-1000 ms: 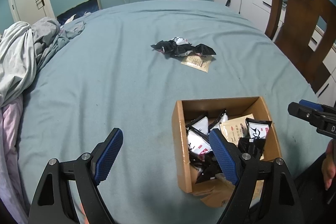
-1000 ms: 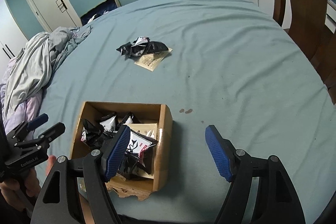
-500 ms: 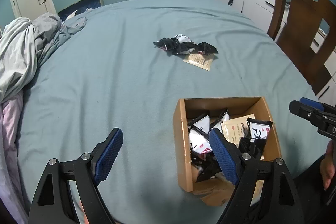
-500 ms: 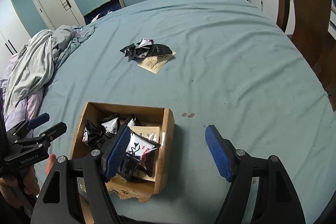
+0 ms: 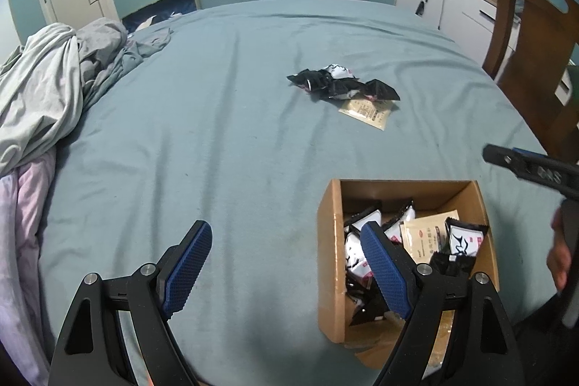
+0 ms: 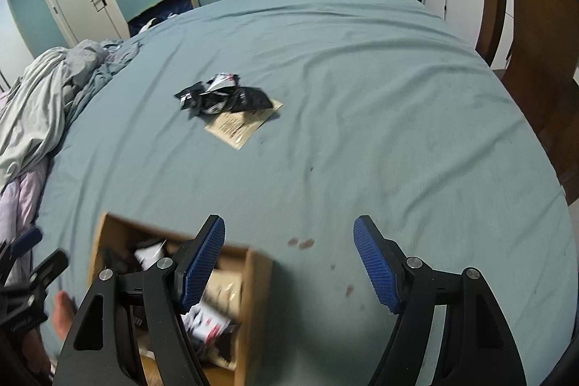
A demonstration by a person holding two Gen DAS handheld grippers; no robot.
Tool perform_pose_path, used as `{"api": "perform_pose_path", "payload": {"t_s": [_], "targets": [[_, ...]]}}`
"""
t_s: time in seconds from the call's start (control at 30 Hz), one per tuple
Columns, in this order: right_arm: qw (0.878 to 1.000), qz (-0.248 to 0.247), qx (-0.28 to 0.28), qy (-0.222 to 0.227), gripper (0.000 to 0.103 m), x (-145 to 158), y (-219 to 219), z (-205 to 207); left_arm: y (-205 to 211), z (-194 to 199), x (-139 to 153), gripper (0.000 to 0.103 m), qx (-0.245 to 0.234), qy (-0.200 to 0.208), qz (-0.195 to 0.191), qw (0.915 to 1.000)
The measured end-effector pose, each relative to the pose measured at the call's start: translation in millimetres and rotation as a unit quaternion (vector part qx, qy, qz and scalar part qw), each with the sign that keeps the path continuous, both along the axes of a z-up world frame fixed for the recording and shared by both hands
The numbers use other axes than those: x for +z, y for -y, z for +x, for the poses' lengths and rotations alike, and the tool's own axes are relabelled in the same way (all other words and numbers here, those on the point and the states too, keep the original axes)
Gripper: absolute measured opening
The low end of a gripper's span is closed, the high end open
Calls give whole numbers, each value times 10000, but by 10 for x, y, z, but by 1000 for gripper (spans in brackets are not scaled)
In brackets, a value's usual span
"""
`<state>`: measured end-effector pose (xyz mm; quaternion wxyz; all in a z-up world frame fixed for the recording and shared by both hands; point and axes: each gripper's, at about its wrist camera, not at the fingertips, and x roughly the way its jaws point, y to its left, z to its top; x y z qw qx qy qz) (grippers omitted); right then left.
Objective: Organize snacks
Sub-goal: 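Reach the right gripper to the pile and grasp another black packet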
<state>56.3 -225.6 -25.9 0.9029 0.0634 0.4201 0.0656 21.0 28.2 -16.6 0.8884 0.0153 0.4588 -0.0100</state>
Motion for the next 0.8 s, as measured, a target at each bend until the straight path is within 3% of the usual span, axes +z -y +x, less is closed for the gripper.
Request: {"api": "perform_pose_path", "payload": {"t_s": [0.23, 0.47, 0.67, 0.8], "targets": [[9994, 153, 173, -261, 73, -156, -22, 631, 67, 81, -105, 85, -71, -136, 87, 9998], [9968, -414, 677, -135, 73, -323, -321, 1205, 131, 185, -154, 85, -231, -239, 0, 9994], [9916, -550, 1171, -77, 73, -463, -607, 1669, 43, 325, -221, 85, -140, -478, -302, 9983], [9899, -692, 1240, -6, 73, -496, -727, 1907, 28, 400, -272, 85, -98, -556, -204, 9982]]}}
